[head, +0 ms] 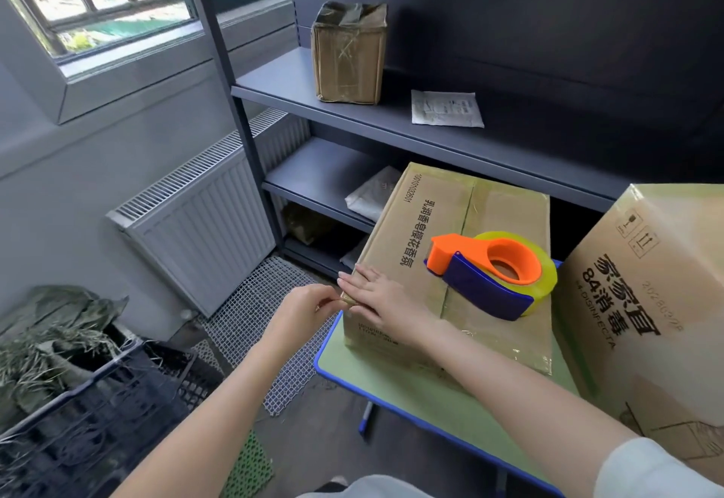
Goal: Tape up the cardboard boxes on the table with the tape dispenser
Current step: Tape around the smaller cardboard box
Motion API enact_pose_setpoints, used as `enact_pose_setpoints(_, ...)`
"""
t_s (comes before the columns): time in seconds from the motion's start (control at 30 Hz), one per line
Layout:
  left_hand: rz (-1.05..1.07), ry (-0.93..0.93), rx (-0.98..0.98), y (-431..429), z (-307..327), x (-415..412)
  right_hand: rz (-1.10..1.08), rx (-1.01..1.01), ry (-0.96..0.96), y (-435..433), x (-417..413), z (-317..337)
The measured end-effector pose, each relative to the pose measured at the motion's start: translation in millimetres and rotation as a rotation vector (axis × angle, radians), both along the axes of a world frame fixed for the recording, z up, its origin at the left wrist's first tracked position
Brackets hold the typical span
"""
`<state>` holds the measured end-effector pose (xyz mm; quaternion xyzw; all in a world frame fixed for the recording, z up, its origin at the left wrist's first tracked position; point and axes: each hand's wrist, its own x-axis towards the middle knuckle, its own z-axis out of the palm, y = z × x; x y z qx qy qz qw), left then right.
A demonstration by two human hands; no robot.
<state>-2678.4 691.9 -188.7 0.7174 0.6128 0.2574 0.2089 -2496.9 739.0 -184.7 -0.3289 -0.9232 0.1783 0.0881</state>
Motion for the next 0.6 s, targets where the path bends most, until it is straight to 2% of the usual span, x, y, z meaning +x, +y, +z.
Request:
enact_pose_setpoints(0.13, -0.077, 0.168, 0.302, 8.5, -10.0, -5.4, 0.007, 0.037, 0.013, -2.6, -0.5, -2.4)
enact_pose_setpoints(0.2, -0.128, 0.232, 0.36, 8.6, -20.2, -3.7, 0.012, 0.042, 0.012, -4.2, -1.4, -3.1)
enact_pose_setpoints(0.43, -0.12, 0.246, 0.365, 3.8, -30.4, -2.5, 0.038, 0.057, -0.105, -4.5, 2.9, 7.1)
enact_pose_setpoints(0.6, -0.043, 0.216, 0.564, -8.4, -15.3, 1.5, 0.023, 0.064, -0.264, -16.4, 35.5, 19.5)
